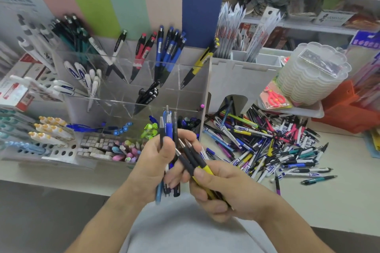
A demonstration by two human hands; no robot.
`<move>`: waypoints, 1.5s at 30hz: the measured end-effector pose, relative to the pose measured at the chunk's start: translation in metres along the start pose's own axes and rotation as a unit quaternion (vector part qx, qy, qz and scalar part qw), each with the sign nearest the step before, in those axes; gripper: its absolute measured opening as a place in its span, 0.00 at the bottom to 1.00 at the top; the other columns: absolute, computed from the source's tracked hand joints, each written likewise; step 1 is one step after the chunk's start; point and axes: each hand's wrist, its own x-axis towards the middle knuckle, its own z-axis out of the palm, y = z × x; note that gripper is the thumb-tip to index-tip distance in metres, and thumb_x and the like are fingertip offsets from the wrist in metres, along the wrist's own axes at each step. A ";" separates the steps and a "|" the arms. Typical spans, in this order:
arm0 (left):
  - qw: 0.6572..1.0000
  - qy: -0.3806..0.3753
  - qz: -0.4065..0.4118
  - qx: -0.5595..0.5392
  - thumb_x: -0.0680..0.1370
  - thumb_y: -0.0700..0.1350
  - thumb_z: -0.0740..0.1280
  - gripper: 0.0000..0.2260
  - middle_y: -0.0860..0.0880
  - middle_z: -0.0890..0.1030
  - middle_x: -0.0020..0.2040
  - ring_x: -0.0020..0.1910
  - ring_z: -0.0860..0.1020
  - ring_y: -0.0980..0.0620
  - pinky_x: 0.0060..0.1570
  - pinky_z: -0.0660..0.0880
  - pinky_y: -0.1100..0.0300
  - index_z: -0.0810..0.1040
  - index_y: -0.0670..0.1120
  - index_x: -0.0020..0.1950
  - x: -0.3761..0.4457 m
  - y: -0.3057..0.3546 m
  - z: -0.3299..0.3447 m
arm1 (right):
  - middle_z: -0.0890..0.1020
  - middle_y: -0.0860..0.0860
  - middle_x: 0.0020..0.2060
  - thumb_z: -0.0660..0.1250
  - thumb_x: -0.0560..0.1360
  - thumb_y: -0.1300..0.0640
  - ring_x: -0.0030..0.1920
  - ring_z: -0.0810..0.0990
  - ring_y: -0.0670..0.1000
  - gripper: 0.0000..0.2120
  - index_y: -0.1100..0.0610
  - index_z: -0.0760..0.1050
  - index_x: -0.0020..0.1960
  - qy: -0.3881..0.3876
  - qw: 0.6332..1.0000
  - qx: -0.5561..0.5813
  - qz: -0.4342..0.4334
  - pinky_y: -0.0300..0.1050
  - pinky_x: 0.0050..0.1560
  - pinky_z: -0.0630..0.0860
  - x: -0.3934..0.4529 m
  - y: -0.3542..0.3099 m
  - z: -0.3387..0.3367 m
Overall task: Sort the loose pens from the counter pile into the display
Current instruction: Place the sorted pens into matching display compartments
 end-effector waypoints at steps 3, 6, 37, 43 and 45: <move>0.988 0.144 -0.003 0.051 0.70 0.43 0.77 0.14 0.45 0.70 0.24 0.17 0.66 0.55 0.19 0.66 0.65 0.76 0.37 0.46 0.007 0.002 0.006 | 0.75 0.54 0.37 0.67 0.79 0.54 0.25 0.69 0.46 0.17 0.60 0.69 0.64 0.048 0.999 -0.008 -0.003 0.35 0.22 0.66 0.002 -0.013 -0.001; 0.970 0.236 0.050 0.020 0.72 0.36 0.75 0.07 0.46 0.65 0.23 0.19 0.63 0.52 0.20 0.65 0.62 0.77 0.39 0.43 0.015 0.007 0.009 | 0.80 0.58 0.37 0.68 0.76 0.58 0.25 0.73 0.48 0.17 0.63 0.69 0.60 0.143 0.988 -0.019 -0.056 0.37 0.21 0.68 0.005 -0.031 -0.002; 0.971 0.115 -0.085 -0.192 0.79 0.40 0.63 0.16 0.42 0.75 0.41 0.34 0.75 0.47 0.36 0.79 0.53 0.76 0.37 0.66 0.026 0.034 0.011 | 0.74 0.53 0.56 0.75 0.75 0.57 0.53 0.75 0.46 0.22 0.57 0.67 0.62 0.493 0.603 -0.416 -0.470 0.38 0.55 0.75 0.088 -0.146 -0.018; 0.968 0.082 -0.095 -0.215 0.78 0.39 0.66 0.14 0.41 0.75 0.41 0.34 0.75 0.45 0.36 0.77 0.51 0.78 0.38 0.63 0.019 0.032 0.008 | 0.81 0.48 0.42 0.77 0.74 0.60 0.41 0.81 0.43 0.17 0.52 0.70 0.54 0.466 0.624 -0.452 -0.435 0.38 0.43 0.79 0.072 -0.162 -0.018; 0.968 0.087 -0.101 -0.214 0.78 0.38 0.66 0.12 0.41 0.74 0.40 0.33 0.75 0.45 0.36 0.77 0.51 0.80 0.38 0.60 0.019 0.030 0.008 | 0.82 0.48 0.40 0.79 0.71 0.58 0.38 0.81 0.44 0.18 0.52 0.71 0.53 0.458 0.612 -0.479 -0.432 0.40 0.42 0.80 0.068 -0.173 -0.016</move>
